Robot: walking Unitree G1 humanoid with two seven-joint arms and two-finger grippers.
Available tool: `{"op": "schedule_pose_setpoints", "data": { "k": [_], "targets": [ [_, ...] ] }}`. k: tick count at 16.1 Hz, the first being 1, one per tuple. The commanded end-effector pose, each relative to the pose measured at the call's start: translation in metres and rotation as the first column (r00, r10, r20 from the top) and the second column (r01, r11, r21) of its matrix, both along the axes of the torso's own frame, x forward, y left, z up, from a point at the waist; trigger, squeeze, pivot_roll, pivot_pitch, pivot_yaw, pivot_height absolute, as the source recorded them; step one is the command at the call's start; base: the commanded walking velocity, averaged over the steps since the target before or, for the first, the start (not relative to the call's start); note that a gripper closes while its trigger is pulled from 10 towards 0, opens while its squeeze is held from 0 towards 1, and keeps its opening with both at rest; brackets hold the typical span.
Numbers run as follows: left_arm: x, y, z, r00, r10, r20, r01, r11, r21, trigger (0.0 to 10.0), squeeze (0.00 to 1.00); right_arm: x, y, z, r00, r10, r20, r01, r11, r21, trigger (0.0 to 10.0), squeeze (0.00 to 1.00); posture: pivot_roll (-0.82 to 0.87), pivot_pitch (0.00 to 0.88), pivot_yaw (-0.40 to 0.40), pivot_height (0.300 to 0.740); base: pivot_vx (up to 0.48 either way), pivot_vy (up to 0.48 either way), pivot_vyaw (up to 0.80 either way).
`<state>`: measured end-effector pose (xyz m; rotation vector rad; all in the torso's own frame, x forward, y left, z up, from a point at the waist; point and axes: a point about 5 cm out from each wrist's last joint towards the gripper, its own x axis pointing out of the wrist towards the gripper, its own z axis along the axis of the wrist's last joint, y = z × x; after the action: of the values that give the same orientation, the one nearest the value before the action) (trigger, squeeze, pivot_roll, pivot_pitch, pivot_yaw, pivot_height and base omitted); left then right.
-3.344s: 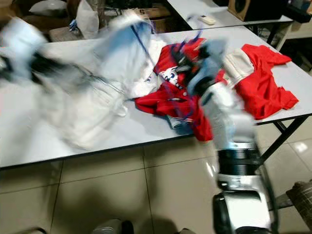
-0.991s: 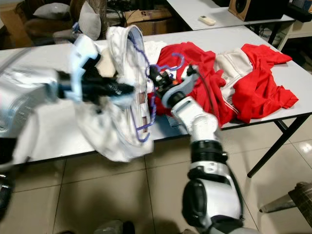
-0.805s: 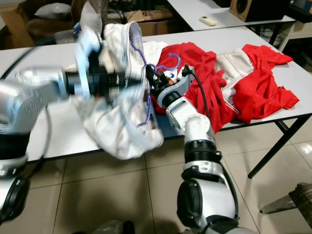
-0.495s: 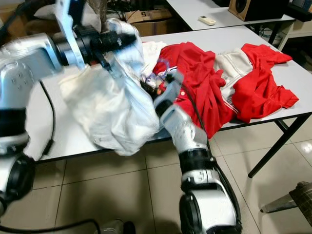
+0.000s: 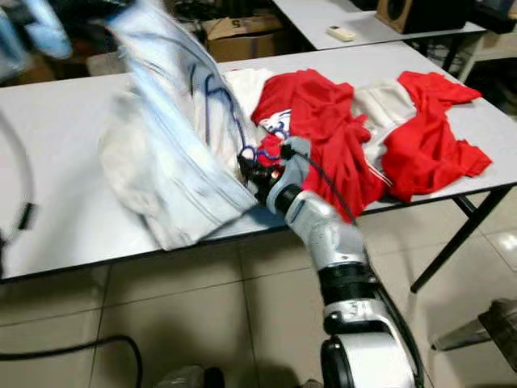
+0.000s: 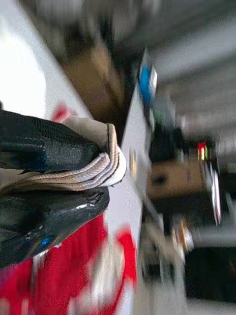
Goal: Hang hanger
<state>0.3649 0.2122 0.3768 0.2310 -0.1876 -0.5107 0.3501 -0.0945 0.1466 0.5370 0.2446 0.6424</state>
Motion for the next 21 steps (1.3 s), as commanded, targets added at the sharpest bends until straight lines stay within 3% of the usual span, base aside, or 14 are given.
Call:
{"op": "schedule_pose_setpoints", "data": {
  "k": [1, 4, 6, 7, 8, 11, 13, 17, 21],
  "targets": [
    [-0.013, 0.033, 0.035, 0.956, 0.198, 0.217, -0.221, 0.971, 0.087, 0.0, 0.00, -0.005, -0.012, -0.012, 0.996, -0.010, -0.091, 0.011, 1.000, 0.006, 10.0, 0.00, 0.01, 0.000, 0.111, 0.740, 0.000, 0.000, 0.00],
    [-0.007, 0.060, 0.009, 0.927, 0.334, 0.169, -0.365, 0.907, 0.212, 0.4, 0.00, -0.004, -0.018, 0.009, 0.998, -0.007, -0.063, 0.013, 0.996, 0.094, 10.0, 0.00, 0.00, 0.000, 0.102, 0.740, 0.000, 0.000, 0.00],
    [-0.007, 0.110, -0.053, 0.859, 0.511, 0.026, -0.485, 0.796, 0.364, 0.0, 0.00, -0.014, -0.020, 0.044, 0.998, 0.057, 0.001, -0.056, 0.983, 0.177, 10.0, 0.00, 0.00, 0.000, 0.096, 0.740, 0.000, 0.000, 0.00],
    [-0.009, 0.119, -0.069, 0.844, 0.537, -0.017, -0.488, 0.780, 0.391, 0.0, 0.00, -0.017, -0.020, 0.050, 0.997, 0.073, 0.009, -0.073, 0.980, 0.185, 10.0, 0.00, -0.01, 0.000, 0.090, 0.740, 0.000, 0.000, 0.00],
    [-0.014, 0.133, -0.102, 0.817, 0.569, -0.095, -0.485, 0.766, 0.421, 0.0, 0.00, -0.023, -0.017, 0.063, 0.993, 0.112, 0.029, -0.116, 0.976, 0.187, 10.0, 0.00, -0.01, 0.000, 0.081, 0.740, 0.000, 0.000, 0.00],
    [-0.034, 0.142, -0.191, 0.756, 0.574, -0.315, -0.421, 0.795, 0.437, 0.0, 0.00, -0.034, -0.011, 0.097, 0.982, 0.172, 0.084, -0.185, 0.965, 0.187, 10.0, 0.00, -0.02, 0.000, 0.066, 0.740, 0.000, 0.000, 0.00],
    [-0.051, 0.141, -0.233, 0.714, 0.569, -0.409, -0.389, 0.807, 0.445, 0.0, 0.00, -0.038, -0.010, 0.114, 0.977, 0.181, 0.116, -0.199, 0.964, 0.178, 10.0, 0.00, -0.03, 0.000, 0.062, 0.740, 0.000, 0.000, 0.00],
    [-0.082, 0.144, -0.272, 0.664, 0.565, -0.489, -0.392, 0.820, 0.416, 0.0, 0.00, -0.044, -0.003, 0.139, 0.949, 0.212, 0.232, -0.228, 0.973, 0.044, 10.0, 0.00, -0.04, 0.000, 0.053, 0.740, 0.000, 0.000, 0.40],
    [-0.108, 0.155, -0.280, 0.644, 0.578, -0.501, -0.408, 0.813, 0.415, 0.0, 0.00, -0.046, 0.002, 0.148, 0.938, 0.245, 0.245, -0.269, 0.961, 0.068, 10.0, 0.00, -0.04, 0.000, 0.040, 0.740, 0.000, 0.000, 0.80]
  ]
}}
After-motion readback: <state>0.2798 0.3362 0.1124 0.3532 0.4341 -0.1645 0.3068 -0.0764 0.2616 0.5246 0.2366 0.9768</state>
